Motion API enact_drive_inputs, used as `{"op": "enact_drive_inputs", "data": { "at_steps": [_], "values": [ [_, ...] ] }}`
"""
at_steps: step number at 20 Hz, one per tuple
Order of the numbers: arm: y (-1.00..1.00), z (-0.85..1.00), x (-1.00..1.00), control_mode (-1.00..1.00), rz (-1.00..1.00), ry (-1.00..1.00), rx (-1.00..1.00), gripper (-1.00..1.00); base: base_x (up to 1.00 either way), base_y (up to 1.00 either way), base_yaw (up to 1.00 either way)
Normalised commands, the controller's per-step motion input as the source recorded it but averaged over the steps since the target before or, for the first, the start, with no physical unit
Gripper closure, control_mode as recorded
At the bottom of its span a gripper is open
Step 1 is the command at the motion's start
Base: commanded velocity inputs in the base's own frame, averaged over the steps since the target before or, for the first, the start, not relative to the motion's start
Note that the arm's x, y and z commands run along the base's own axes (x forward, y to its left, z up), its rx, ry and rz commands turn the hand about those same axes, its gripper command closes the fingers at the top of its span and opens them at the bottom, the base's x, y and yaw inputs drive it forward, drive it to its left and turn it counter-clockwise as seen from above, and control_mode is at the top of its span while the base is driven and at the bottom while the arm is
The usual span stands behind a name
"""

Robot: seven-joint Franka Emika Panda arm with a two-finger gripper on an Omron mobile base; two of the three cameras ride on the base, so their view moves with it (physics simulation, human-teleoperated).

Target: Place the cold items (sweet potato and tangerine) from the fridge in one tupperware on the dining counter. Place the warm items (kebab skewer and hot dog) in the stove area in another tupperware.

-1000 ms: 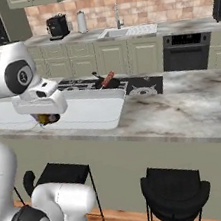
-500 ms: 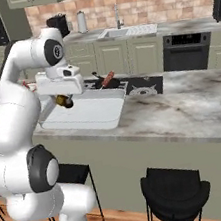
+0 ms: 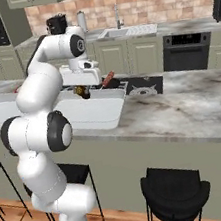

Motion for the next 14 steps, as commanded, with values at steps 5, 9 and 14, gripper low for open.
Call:
{"op": "enact_drive_inputs", "data": {
  "at_steps": [5, 9, 14],
  "values": [
    [-0.01, -0.55, 0.77, -1.0, -0.06, -0.1, -0.02, 1.0, 0.0, 0.0, 0.0],
    [-0.07, -0.56, 0.61, -1.0, -0.03, -0.03, -0.05, 1.0, 0.0, 0.0, 0.0],
    [-0.15, -0.53, 0.37, -1.0, 0.0, 0.0, -0.07, 1.0, 0.0, 0.0, 0.0]
  ]
}}
